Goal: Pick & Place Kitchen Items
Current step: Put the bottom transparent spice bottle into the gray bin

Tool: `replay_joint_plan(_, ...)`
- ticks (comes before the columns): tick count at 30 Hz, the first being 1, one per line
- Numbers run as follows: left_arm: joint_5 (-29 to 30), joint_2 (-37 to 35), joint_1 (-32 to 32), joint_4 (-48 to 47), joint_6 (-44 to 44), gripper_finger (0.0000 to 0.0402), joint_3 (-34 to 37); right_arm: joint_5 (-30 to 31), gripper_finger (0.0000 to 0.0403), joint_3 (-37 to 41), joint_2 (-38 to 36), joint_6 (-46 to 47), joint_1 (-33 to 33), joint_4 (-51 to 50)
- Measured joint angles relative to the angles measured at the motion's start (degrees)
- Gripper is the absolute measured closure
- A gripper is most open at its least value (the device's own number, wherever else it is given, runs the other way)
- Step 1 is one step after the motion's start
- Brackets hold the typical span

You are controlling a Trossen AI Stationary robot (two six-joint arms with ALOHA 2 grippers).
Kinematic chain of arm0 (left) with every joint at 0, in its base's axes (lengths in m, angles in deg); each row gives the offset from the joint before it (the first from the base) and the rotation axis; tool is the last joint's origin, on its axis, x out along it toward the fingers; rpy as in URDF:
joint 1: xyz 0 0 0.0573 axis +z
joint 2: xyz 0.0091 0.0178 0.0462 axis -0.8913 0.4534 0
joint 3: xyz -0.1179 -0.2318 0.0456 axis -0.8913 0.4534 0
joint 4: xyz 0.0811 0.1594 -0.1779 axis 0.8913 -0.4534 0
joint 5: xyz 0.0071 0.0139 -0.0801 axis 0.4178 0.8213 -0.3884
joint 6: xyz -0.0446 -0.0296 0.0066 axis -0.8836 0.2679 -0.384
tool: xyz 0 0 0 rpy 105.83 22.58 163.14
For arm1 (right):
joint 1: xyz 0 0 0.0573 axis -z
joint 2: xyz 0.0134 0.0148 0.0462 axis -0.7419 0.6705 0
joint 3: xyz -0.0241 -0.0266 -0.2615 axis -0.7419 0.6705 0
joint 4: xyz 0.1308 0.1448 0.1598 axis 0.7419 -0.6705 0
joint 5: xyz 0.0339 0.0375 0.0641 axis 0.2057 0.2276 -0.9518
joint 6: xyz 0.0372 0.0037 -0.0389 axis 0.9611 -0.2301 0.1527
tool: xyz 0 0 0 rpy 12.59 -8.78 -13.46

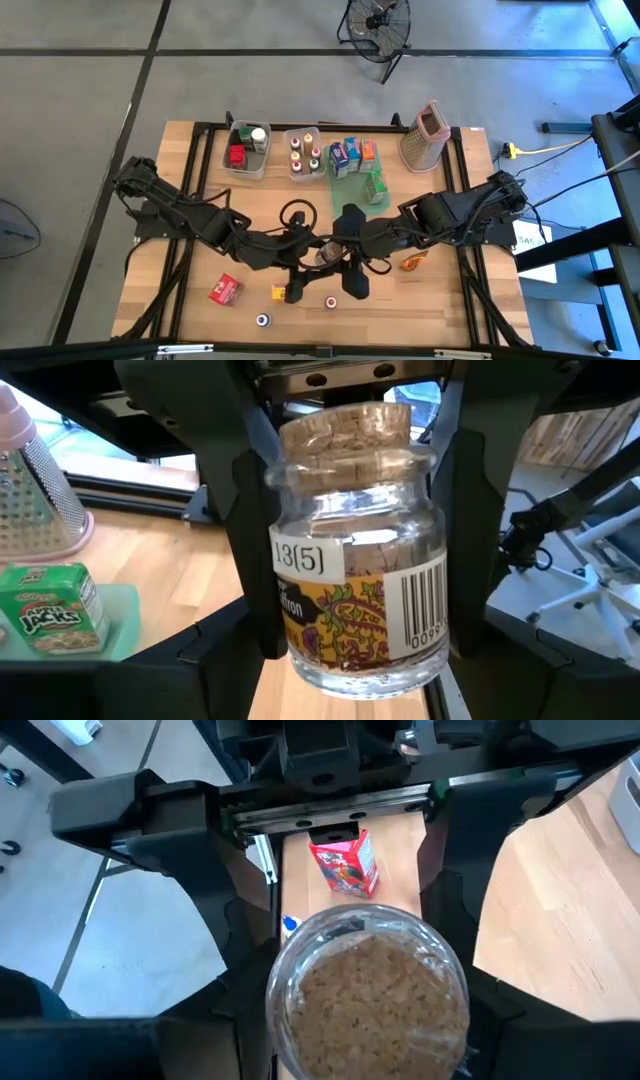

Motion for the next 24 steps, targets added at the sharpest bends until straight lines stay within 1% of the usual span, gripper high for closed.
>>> replay_joint_plan(6, 3.06, 1.57, -0.11, 0.58, 1.13, 0.0133, -0.11, -0.07, 0.0206, -0.77, 0.11, -0.42, 0.09, -1.22)
replay_joint_plan(9, 7.99, 1.72, -1.21, 0.01, 4.28, 0.0133, -0.09, -0.19, 0.0206, -1.6, 0.11, -0.15, 0.45, -0.21)
replay_joint_plan(12, 16.9, 1.15, -3.06, -0.06, 9.09, 0.0133, -0.07, -0.41, 0.0206, -3.07, 0.11, -0.15, 0.29, -0.11)
replay_joint_plan(17, 37.43, -0.1, -7.83, 0.28, 21.33, 0.0133, -0.39, 0.24, 0.0206, -6.1, 0.11, -0.17, 0.54, 0.31)
replay_joint_plan(19, 44.43, -0.16, -9.48, 1.84, 27.77, 0.0133, -0.41, 1.25, 0.0206, -7.44, 0.1, -0.19, 0.69, 0.97)
replay_joint_plan(22, 51.84, -0.16, -11.67, 6.52, 40.7, 0.0133, -0.42, 2.52, 0.0206, -10.34, 0.15, -0.19, 0.81, 0.59)
replay_joint_plan(24, 54.81, -0.16, -12.48, 10.5, 48.38, 0.0133, -0.44, 3.66, 0.0206, -11.97, 0.11, 0.28, 1.3, 2.02)
